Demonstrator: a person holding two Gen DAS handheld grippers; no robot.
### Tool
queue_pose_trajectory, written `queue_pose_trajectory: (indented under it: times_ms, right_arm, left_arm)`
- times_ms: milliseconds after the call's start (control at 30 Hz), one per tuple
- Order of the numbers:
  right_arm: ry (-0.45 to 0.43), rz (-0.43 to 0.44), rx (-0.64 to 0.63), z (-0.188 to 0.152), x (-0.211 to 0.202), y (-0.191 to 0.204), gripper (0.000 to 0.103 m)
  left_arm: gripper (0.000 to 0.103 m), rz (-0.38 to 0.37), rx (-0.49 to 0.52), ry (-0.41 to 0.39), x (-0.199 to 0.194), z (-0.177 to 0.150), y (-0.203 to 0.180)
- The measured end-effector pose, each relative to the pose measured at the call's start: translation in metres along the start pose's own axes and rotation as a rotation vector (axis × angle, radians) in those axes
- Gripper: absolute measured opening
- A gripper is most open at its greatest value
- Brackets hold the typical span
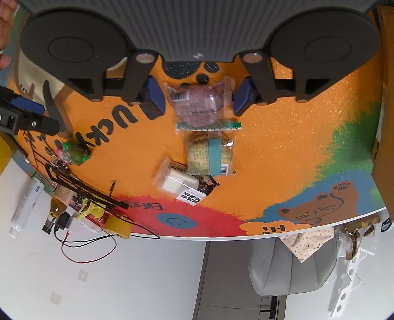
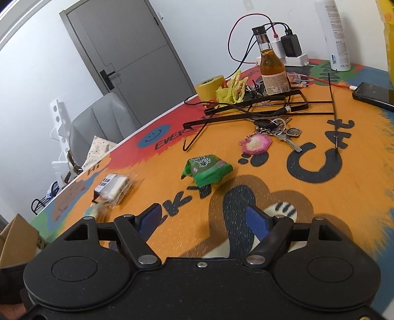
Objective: Organize snacks
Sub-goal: 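Grasp the pink packet with the left tool while the right tool grasps the green candy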
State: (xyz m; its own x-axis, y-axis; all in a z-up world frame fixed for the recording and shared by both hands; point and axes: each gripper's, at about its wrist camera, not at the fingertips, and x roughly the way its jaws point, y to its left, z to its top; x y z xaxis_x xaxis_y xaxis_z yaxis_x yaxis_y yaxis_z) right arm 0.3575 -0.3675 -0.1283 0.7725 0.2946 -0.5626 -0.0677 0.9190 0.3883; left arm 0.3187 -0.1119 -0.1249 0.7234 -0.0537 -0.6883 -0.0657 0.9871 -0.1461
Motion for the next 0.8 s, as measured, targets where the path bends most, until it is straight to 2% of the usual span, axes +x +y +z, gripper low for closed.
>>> queue_pose_trajectory:
  times_ms: [67,100,167,667,800]
  right_arm:
    - [0.004,-0.004,-0.002,0.003,0.007,-0.001,0.077]
    - [0.007,-0.007,-0.001,0.005,0.010,-0.001,0.077]
    - [0.006,-0.010,-0.008,0.008,0.014,0.000,0.077]
    - [0.007,-0.038,-0.026,0.040,0.048,-0.003,0.077]
    - [0.029,-0.023,-0.057,0.042,0.057,0.002,0.065]
  left_arm:
    - [0.049,-0.009,0.000,-0.005,0.002,0.002,0.000]
    - [0.042,-0.008,0.003,-0.006,0.003,0.003,0.000]
    - [0.038,-0.008,0.001,-0.006,0.006,0.006,0.000]
    - [0.036,-0.019,-0.029,-0.042,0.007,0.030,0.008]
    - [0.036,-0.017,-0.035,-0.052,0.011,0.037,0.006]
